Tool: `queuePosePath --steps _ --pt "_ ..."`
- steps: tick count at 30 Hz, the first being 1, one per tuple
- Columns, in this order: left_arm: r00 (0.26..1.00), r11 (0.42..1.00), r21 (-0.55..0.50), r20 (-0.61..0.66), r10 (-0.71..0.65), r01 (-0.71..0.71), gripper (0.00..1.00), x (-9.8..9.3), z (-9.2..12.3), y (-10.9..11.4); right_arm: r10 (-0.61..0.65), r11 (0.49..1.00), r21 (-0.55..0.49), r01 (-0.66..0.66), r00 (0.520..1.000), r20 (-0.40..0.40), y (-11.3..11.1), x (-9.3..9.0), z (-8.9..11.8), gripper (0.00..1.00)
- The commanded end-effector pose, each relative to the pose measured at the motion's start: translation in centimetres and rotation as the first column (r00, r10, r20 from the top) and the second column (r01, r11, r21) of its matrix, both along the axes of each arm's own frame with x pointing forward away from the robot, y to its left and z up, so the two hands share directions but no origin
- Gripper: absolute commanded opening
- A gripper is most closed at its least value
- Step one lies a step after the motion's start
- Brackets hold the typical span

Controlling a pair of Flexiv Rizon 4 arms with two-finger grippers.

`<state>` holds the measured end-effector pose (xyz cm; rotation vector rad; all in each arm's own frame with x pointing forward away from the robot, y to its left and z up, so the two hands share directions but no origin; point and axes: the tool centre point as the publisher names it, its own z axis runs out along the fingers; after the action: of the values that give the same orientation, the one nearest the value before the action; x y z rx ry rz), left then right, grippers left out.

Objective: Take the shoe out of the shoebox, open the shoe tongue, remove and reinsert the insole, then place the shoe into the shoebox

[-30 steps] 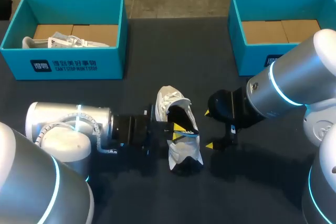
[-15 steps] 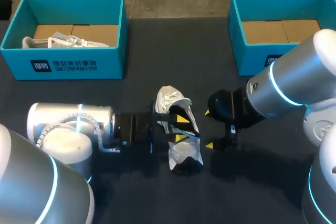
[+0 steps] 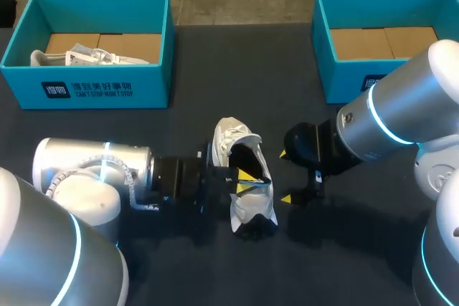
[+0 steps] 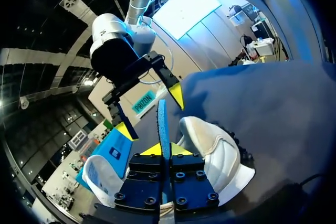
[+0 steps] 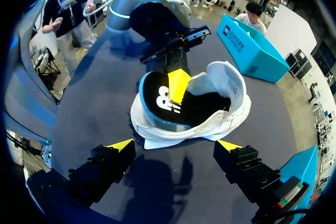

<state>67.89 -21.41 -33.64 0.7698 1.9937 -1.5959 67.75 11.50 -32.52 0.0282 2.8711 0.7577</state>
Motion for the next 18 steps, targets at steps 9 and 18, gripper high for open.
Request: queuePosePath --steps 9,18 --pt "1.000 0.999 0.036 0.027 0.012 -0.013 0.00 1.5 -1.4 -0.7 -0.001 1.000 0.000 0.001 1.000 0.002 0.0 -0.1 -0.1 1.00" --pt "0.999 1.000 -0.006 0.024 0.024 -0.023 0.34 1.0 0.5 -0.2 -0.001 1.000 0.000 0.001 1.000 0.002 0.0 -0.1 -0.1 1.00"
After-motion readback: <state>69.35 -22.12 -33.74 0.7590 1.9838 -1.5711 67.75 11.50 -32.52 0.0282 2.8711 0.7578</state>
